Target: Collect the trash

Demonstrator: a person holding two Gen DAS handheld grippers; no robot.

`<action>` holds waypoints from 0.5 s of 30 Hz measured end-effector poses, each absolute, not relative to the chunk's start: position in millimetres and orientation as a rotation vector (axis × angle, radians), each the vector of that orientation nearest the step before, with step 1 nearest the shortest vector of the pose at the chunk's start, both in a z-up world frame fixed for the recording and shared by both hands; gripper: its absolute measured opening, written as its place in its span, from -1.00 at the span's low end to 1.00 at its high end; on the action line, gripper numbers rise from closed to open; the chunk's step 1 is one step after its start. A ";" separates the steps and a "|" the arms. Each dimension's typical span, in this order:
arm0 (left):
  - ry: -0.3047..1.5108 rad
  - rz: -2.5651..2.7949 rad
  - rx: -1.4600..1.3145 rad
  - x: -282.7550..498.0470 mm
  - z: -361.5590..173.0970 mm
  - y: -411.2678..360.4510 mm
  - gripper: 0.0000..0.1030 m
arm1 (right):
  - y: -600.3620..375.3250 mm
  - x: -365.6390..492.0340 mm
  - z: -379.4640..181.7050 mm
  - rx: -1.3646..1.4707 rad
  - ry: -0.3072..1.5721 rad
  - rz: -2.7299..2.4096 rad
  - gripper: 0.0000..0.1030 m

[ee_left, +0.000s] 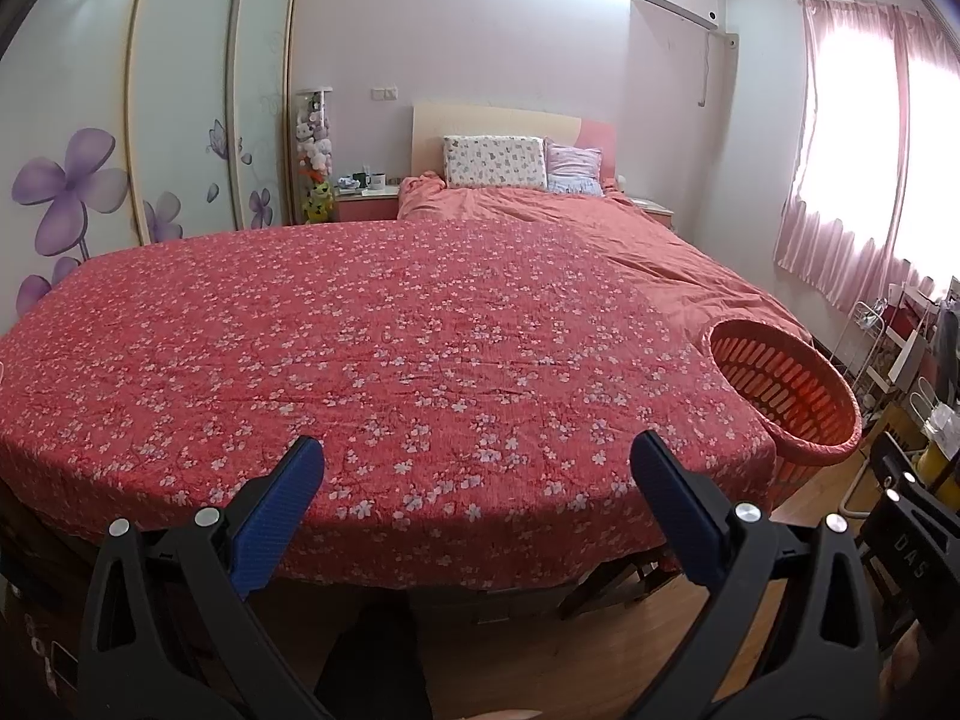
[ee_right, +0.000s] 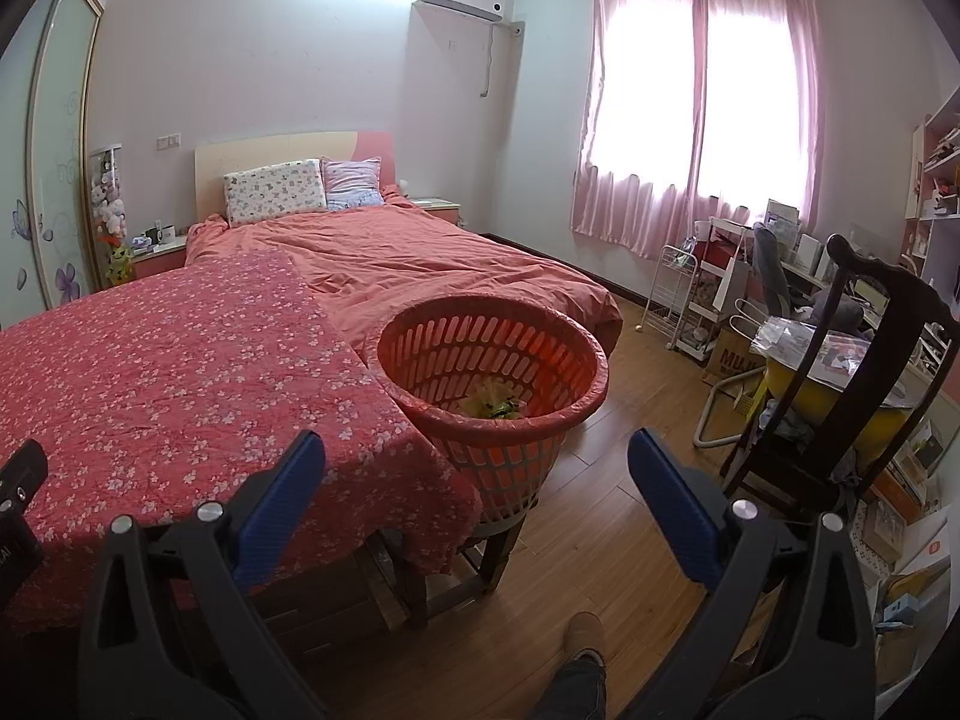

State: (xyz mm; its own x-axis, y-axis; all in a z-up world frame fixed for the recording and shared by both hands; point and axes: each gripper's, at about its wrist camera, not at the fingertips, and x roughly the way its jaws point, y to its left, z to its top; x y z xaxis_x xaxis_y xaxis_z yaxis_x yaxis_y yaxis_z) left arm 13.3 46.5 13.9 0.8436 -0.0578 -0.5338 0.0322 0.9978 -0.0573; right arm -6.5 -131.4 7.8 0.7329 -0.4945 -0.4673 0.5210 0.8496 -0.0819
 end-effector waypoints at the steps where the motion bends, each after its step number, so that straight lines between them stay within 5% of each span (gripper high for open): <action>1: 0.565 -0.048 -0.047 13.5 14.1 46.6 0.96 | -131.4 -6.5 7.9 0.057 0.498 -0.559 0.92; 15: 0.565 -0.049 -0.045 13.0 14.0 45.7 0.96 | -131.6 -5.2 7.2 0.057 0.497 -0.557 0.92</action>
